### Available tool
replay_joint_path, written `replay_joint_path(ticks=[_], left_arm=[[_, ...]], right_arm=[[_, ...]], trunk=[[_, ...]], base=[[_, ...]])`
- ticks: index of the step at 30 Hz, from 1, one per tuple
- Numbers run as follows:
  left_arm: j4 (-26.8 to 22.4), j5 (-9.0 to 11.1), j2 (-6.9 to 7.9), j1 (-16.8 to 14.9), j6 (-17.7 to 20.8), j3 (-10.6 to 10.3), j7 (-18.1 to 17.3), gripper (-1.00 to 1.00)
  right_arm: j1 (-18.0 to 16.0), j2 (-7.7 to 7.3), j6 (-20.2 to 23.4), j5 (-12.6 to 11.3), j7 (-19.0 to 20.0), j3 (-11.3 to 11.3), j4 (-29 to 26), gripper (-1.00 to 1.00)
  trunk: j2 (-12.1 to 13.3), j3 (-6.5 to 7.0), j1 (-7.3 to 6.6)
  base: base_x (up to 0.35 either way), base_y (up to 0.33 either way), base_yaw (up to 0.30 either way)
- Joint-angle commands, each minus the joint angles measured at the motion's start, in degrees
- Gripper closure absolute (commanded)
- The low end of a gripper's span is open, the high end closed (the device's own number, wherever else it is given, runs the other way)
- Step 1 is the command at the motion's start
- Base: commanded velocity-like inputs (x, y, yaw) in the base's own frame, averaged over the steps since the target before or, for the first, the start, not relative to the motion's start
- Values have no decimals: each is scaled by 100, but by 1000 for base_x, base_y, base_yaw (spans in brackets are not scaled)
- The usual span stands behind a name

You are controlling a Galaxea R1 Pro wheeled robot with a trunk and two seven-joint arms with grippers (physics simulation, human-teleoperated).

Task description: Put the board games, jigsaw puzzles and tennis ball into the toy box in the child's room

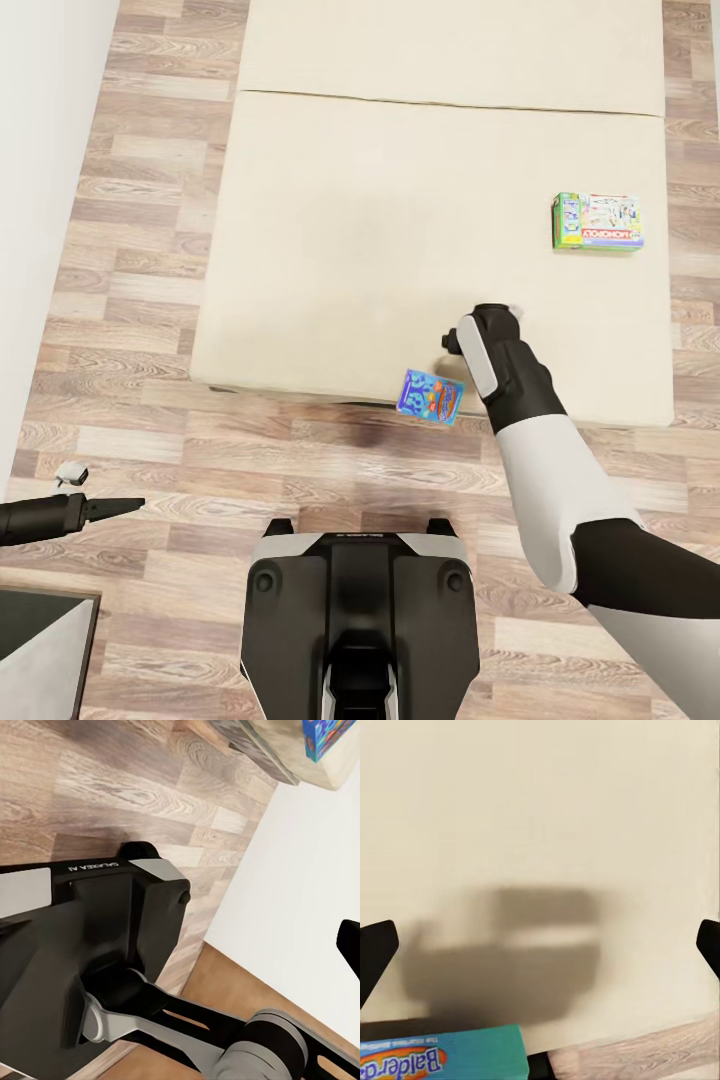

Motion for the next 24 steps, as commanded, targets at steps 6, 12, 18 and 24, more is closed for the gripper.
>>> replay_joint_path(ticks=[6,12,18,24], left_arm=[[-1,-3,2,-1,61,1,-22,-100],[-1,-8,2,-1,61,2,-22,-100],[-1,-8,2,-1,61,4,-22,-100],[-1,-5,2,-1,61,1,-22,-100]], right_arm=[[-4,-11,121,-63,-68,51,-153,-100],[26,-13,366,-88,-56,39,-541,-100],[122,-31,529,-210,-43,-12,-1481,-100],[253,-93,529,-739,-35,-61,-2155,-100]], trunk=[[-9,-6,4],[-9,-6,4],[-9,-6,4],[-9,-6,4]], base=[[0,0,0],[0,0,0],[0,0,0],[0,0,0]])
